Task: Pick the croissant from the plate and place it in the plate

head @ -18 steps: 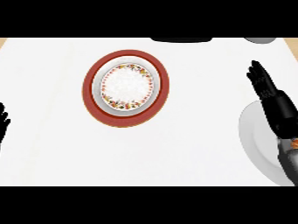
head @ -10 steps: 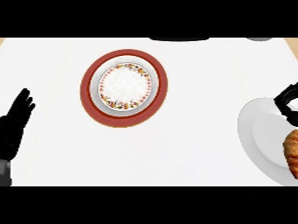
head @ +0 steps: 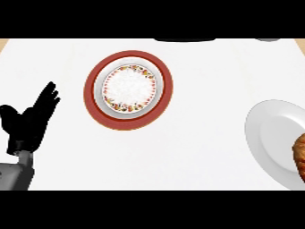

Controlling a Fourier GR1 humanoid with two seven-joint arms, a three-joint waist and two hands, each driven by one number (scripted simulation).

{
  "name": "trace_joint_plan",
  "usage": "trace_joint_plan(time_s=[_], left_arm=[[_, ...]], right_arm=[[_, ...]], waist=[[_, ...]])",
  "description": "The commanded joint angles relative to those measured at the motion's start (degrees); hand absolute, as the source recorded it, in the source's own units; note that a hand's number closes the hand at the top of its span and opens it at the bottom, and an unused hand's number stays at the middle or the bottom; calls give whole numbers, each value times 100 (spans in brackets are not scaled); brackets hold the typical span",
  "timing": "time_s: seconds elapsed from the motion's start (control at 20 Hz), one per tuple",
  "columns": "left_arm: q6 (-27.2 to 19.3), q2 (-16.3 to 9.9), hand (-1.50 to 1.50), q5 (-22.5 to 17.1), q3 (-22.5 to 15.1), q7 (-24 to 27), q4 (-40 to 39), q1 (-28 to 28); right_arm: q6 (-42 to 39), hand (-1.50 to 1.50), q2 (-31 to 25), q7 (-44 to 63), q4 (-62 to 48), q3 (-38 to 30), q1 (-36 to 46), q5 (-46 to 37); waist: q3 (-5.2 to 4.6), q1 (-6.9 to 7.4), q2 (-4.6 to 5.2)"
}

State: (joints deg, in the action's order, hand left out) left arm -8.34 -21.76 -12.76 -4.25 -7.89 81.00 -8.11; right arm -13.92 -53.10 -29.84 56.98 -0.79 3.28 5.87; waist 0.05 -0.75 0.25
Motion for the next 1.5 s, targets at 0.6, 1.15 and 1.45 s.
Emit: trace_joint_plan(time_s=[0.6, 1.15, 1.45], left_arm=[[-11, 419, 0, 453, -47, 13, -69, -125], [-38, 581, 0, 585, 114, -49, -136, -148], [464, 433, 0, 498, 365, 282, -432, -162]], right_arm=[[-621, -150, -457, 1011, 600, 590, 128, -1629], [-929, -150, -620, 1936, 1183, 901, -5, -2745], [-1334, -150, -176, 2469, 1371, 1192, 252, -3326]], waist=[[-7, 100, -24], [-7, 56, -30], [-9, 72, -27]])
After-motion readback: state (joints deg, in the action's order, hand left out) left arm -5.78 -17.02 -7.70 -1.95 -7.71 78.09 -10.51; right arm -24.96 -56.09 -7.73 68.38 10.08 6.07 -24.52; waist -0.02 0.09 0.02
